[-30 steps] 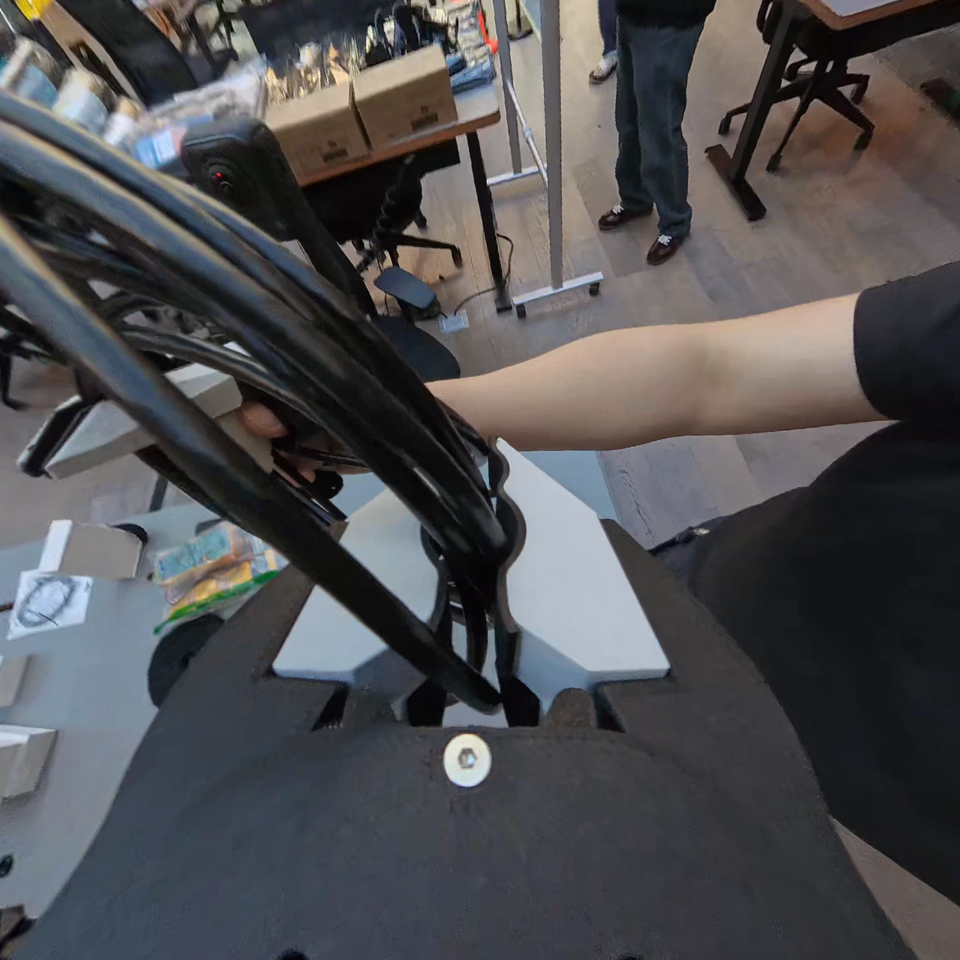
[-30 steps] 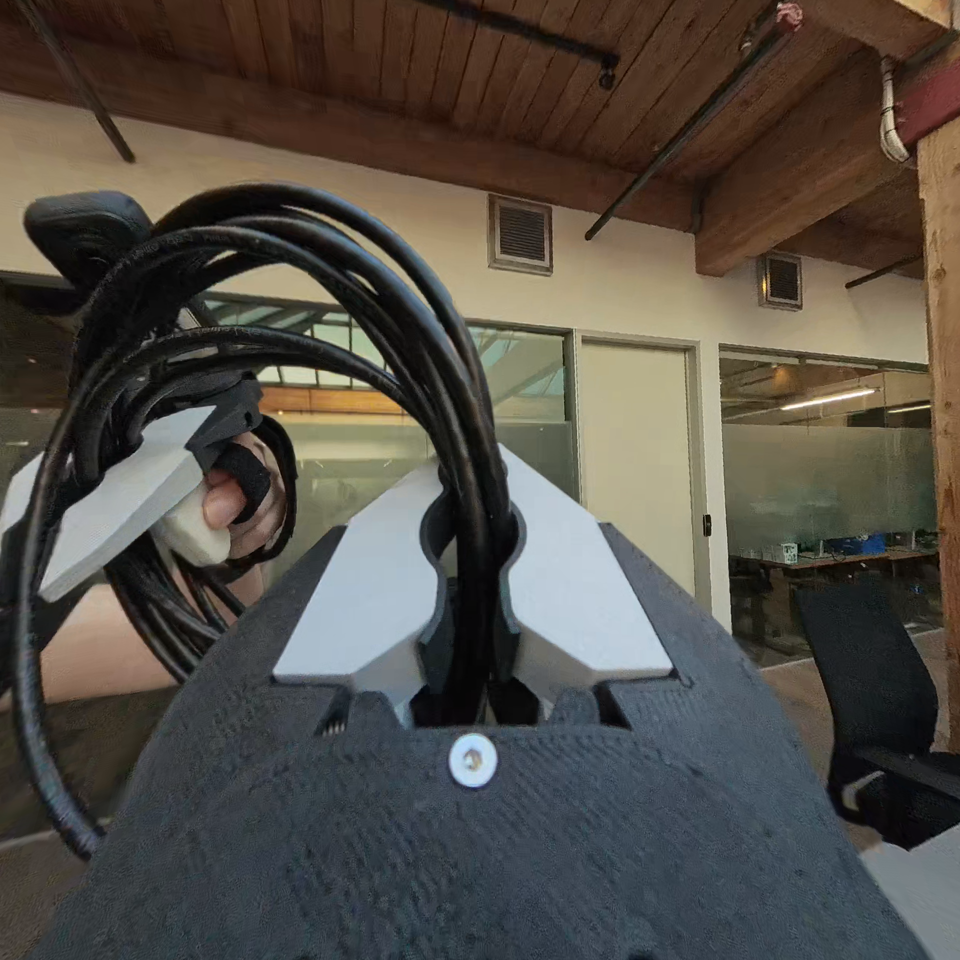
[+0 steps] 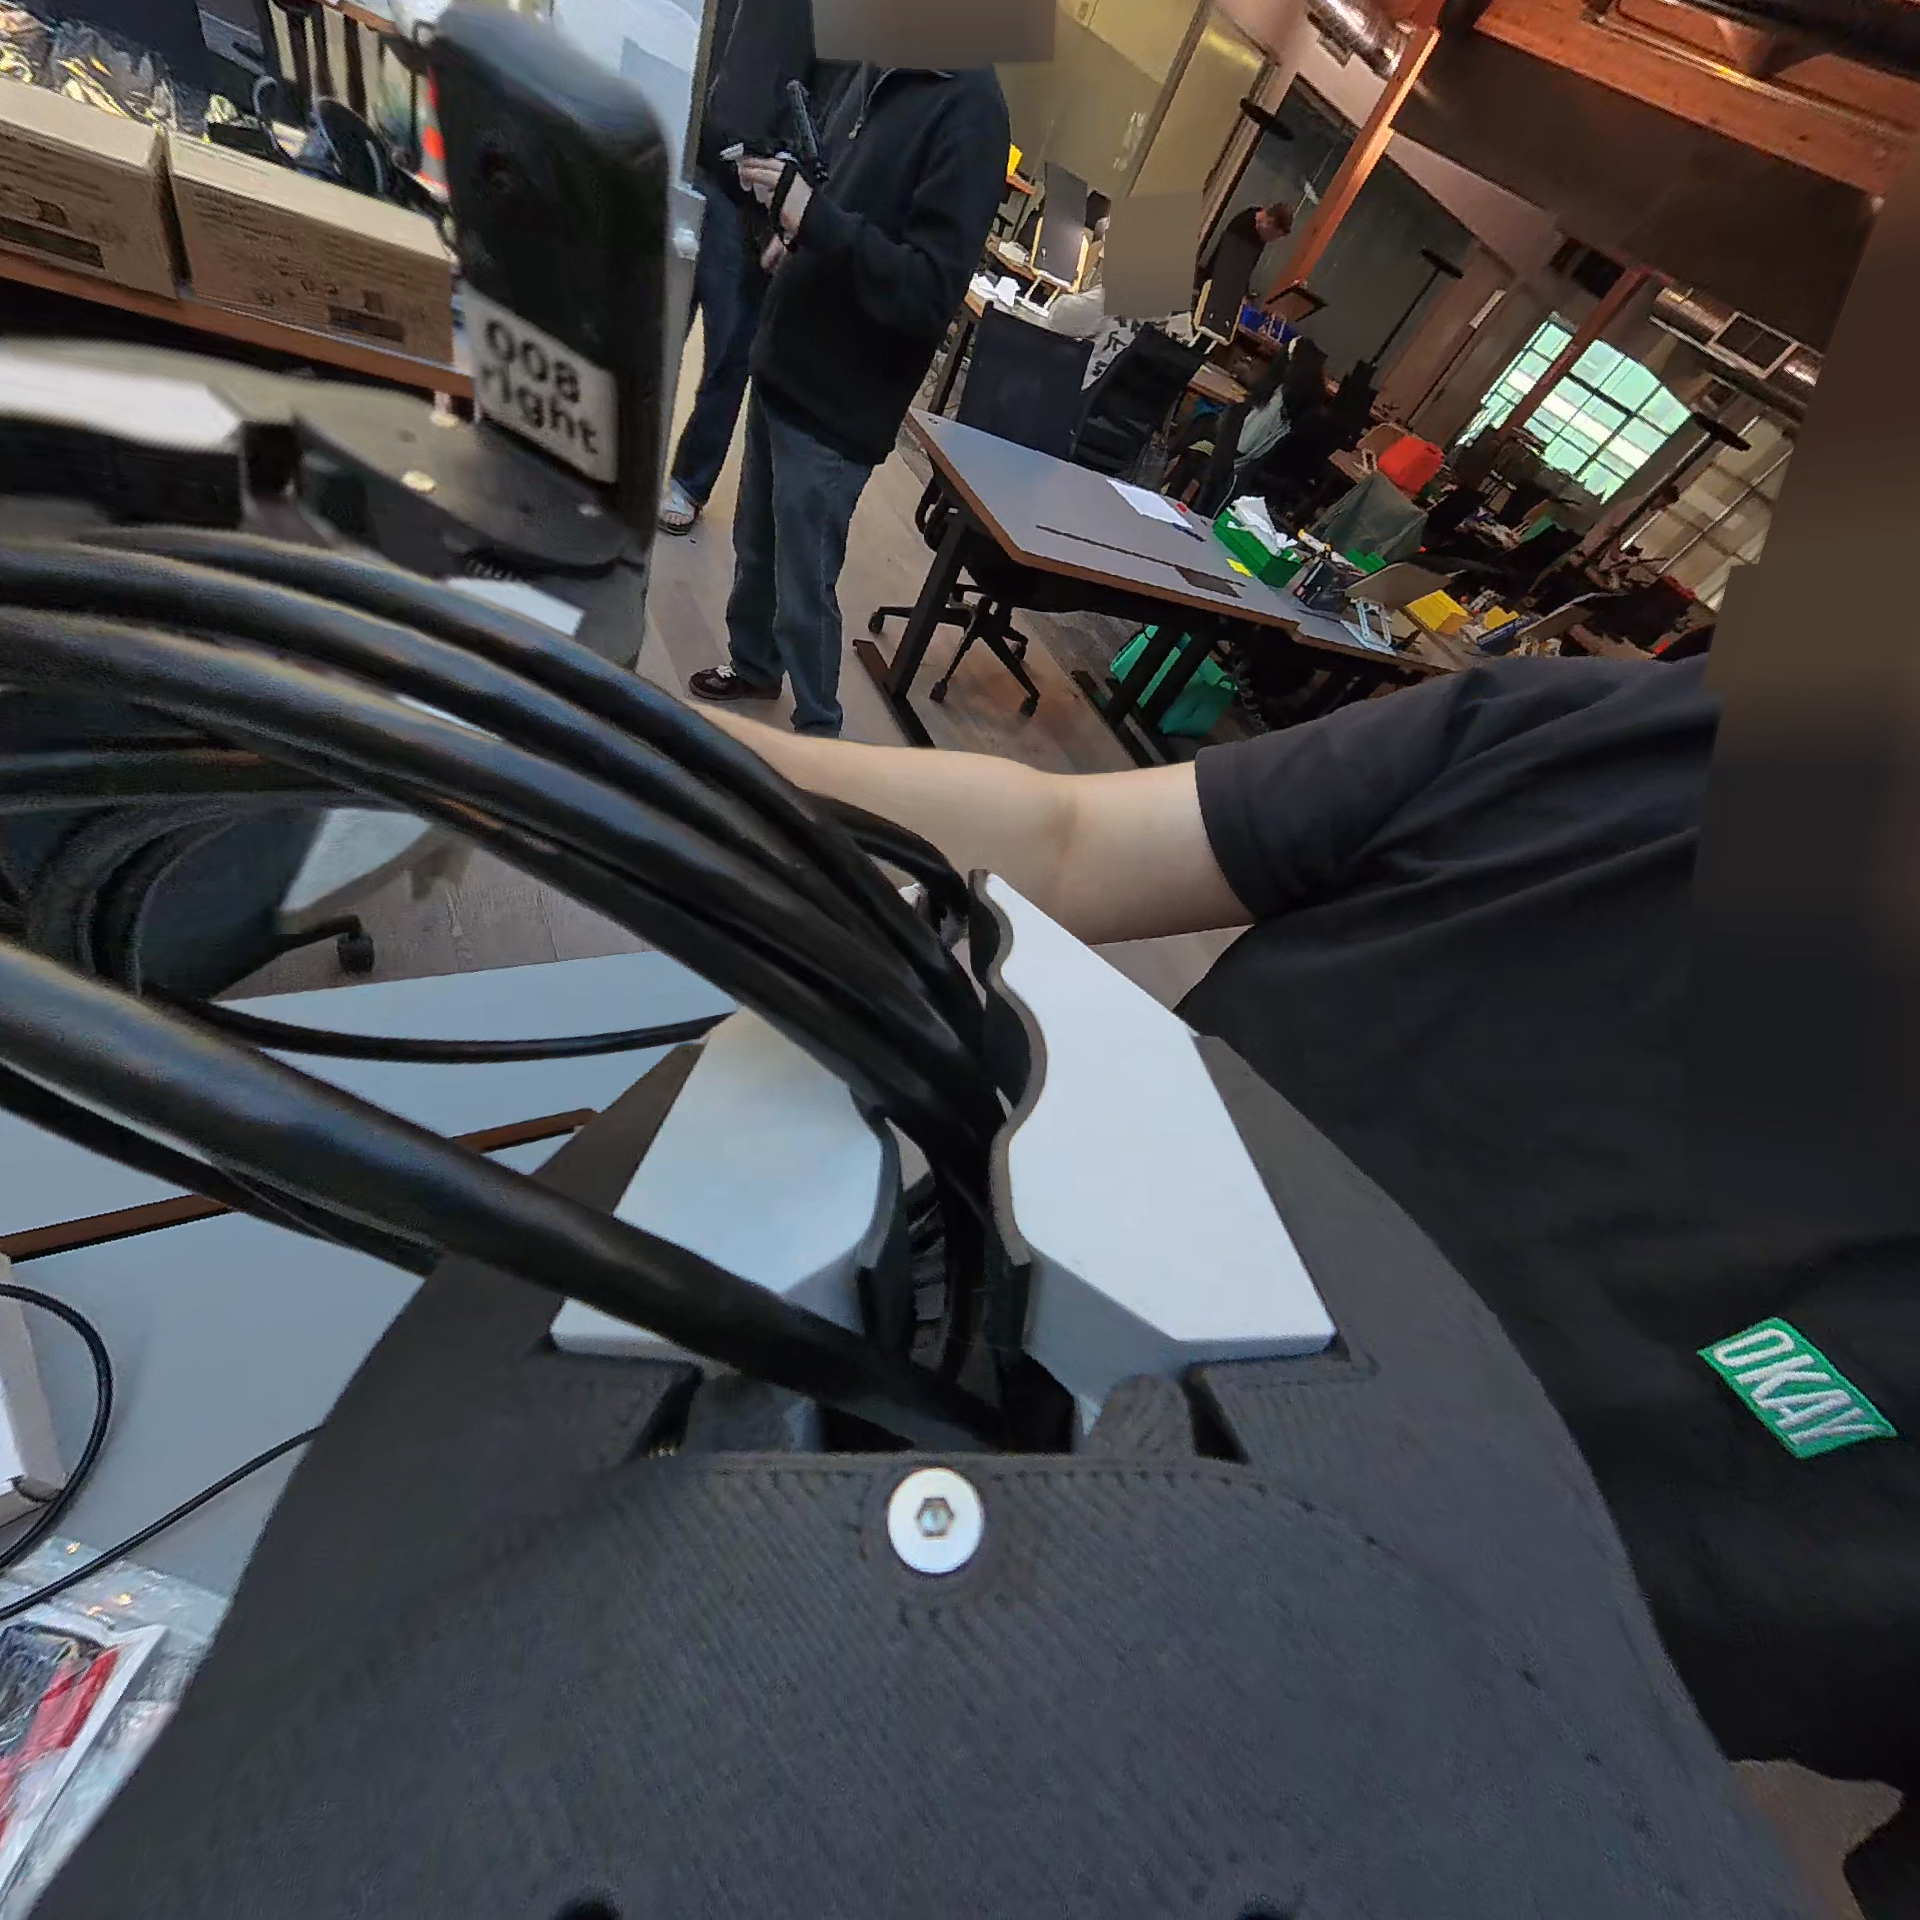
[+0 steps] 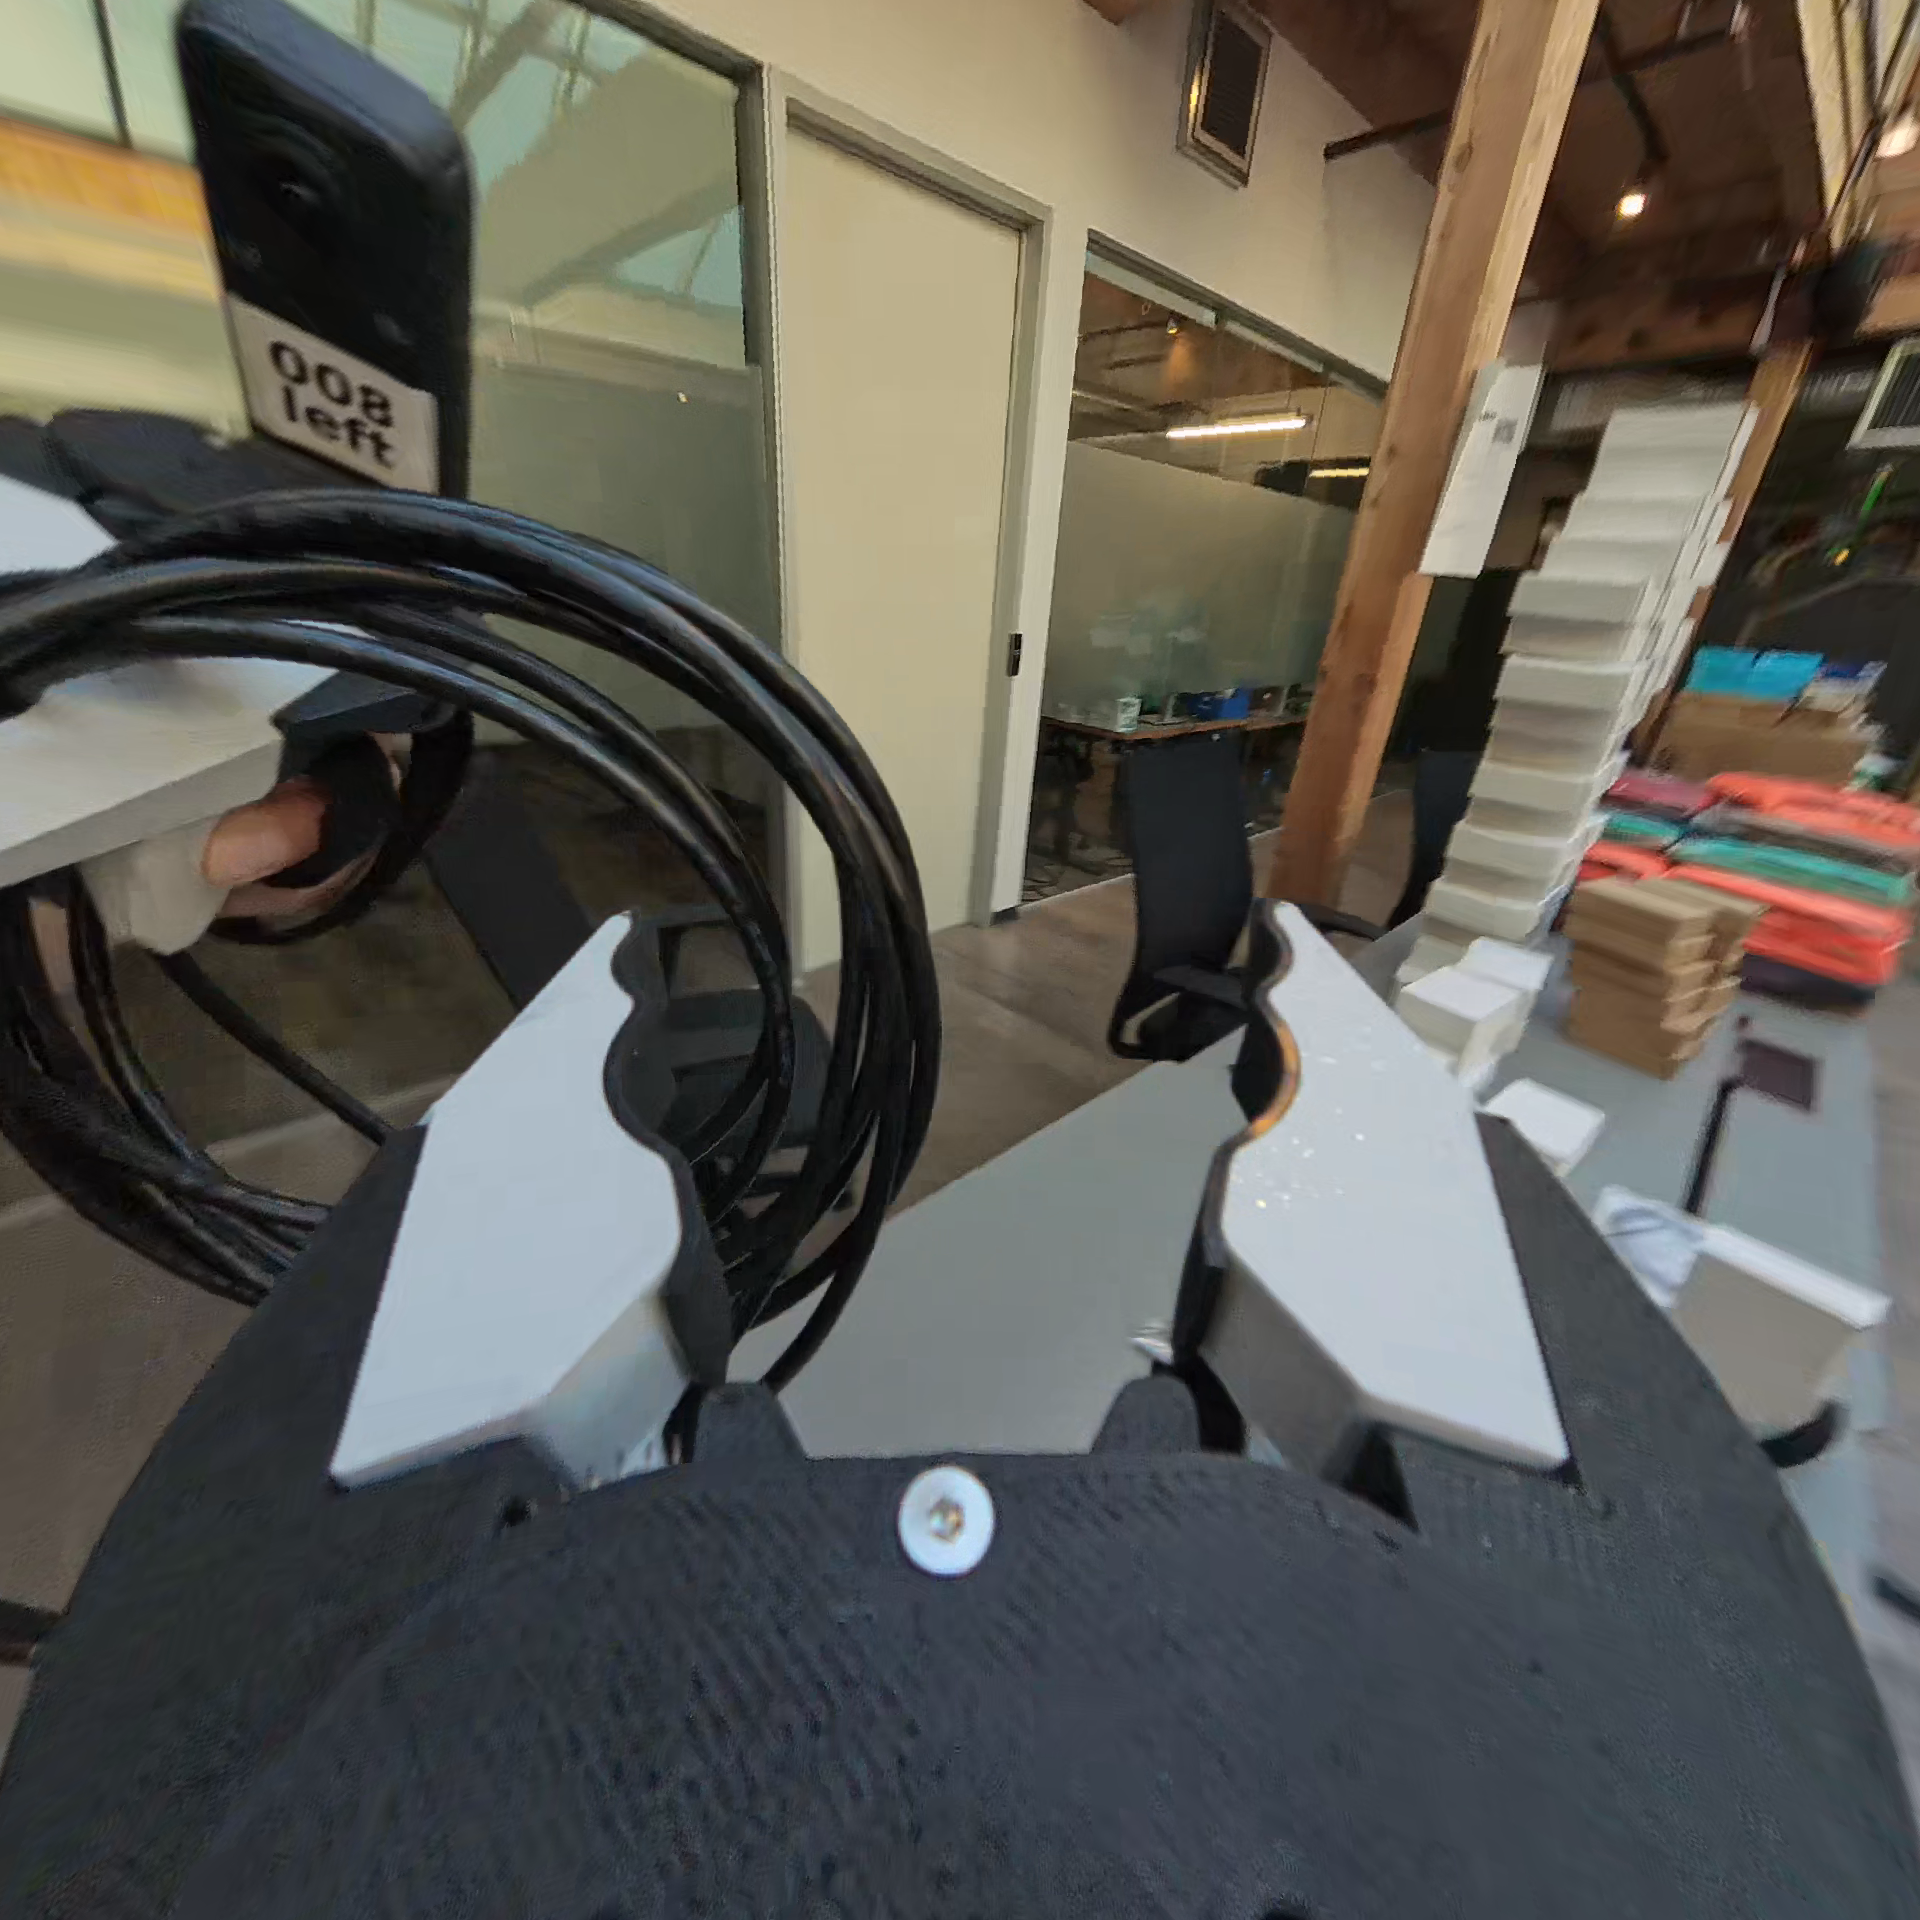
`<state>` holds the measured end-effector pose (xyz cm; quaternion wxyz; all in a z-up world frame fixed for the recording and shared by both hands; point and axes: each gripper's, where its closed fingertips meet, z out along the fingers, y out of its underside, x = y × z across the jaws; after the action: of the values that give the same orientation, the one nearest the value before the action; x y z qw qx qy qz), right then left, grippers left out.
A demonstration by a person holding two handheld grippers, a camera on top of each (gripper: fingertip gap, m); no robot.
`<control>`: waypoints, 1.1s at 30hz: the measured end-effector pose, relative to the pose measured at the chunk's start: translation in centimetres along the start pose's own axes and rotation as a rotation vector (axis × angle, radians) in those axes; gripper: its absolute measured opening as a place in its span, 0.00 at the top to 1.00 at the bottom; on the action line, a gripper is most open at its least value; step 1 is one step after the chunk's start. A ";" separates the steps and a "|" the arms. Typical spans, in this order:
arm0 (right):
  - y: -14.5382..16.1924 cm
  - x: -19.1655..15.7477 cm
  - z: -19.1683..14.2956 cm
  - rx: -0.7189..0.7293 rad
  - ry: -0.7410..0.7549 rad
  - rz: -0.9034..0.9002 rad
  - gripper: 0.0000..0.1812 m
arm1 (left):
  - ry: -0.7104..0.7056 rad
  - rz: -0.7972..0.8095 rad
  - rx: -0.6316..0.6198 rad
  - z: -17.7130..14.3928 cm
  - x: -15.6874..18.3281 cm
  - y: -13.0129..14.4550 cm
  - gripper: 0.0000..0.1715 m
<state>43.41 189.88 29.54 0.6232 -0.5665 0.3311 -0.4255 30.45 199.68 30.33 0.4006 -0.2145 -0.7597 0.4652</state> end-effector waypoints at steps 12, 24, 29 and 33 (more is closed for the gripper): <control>0.6 -10.7 1.5 -0.683 -0.528 -1.044 0.84 | 0.292 -0.016 -0.235 2.2 4.2 3.0 0.98; -4.5 -8.4 3.7 -0.638 -0.091 -1.276 0.95 | -0.045 0.084 -0.056 1.4 1.5 0.8 0.71; -8.0 -6.9 3.8 -0.493 0.092 -1.231 0.96 | -0.366 0.099 0.073 -1.0 -0.5 -1.3 0.69; -10.1 -6.9 3.9 -0.440 0.179 -1.109 0.98 | -0.531 0.199 0.086 -1.7 0.5 -1.4 0.62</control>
<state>42.44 197.83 39.59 0.1461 -0.7325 0.1176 -0.6544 31.57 200.29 32.22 0.1487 -0.1412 -0.7927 0.5740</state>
